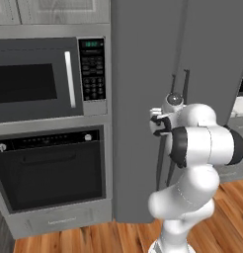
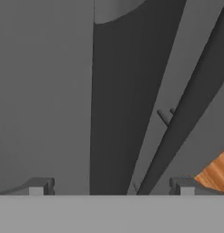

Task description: Store the hot dog in the freezer for long-term storage. Close the freezer door after placing the cooked food.

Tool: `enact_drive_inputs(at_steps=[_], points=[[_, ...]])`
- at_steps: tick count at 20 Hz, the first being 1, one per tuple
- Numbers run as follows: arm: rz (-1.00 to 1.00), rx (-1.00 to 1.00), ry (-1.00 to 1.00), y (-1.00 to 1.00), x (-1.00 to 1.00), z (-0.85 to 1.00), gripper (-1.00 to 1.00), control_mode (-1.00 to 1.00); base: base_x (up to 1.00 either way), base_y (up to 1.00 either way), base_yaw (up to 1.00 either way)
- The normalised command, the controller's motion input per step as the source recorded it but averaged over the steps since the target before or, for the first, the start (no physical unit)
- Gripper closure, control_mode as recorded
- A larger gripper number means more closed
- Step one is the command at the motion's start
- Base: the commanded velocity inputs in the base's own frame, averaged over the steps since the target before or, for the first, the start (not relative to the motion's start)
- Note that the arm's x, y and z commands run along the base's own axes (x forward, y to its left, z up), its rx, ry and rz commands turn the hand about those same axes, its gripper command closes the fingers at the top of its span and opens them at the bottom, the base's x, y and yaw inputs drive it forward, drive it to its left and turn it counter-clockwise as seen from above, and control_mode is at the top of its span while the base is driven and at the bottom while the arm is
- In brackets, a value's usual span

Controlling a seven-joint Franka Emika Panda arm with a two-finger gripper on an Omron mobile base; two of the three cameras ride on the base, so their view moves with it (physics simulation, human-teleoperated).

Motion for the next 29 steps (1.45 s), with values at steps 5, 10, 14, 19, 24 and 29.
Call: enact_drive_inputs(at_steps=[5,10,14,19,24,29], points=[[0.17,0.0,0.0,-0.12,0.32,0.1,-1.0,-1.0,0.0,0.0,0.0],[0.14,0.0,0.0,-0.26,0.58,0.1,-1.0,-1.0,0.0,0.0,0.0],[0.09,0.0,0.0,-0.29,0.66,0.01,-1.0,-1.0,0.0,0.0,0.0],[0.0,-0.01,0.01,-0.01,0.55,0.01,-1.0,-1.0,0.0,0.0,0.0],[0.0,-0.01,0.0,0.0,0.52,0.0,-1.0,-1.0,0.0,0.0,0.0],[0.0,-0.01,0.02,0.0,0.39,0.03,-1.0,-1.0,0.0,0.0,0.0]])
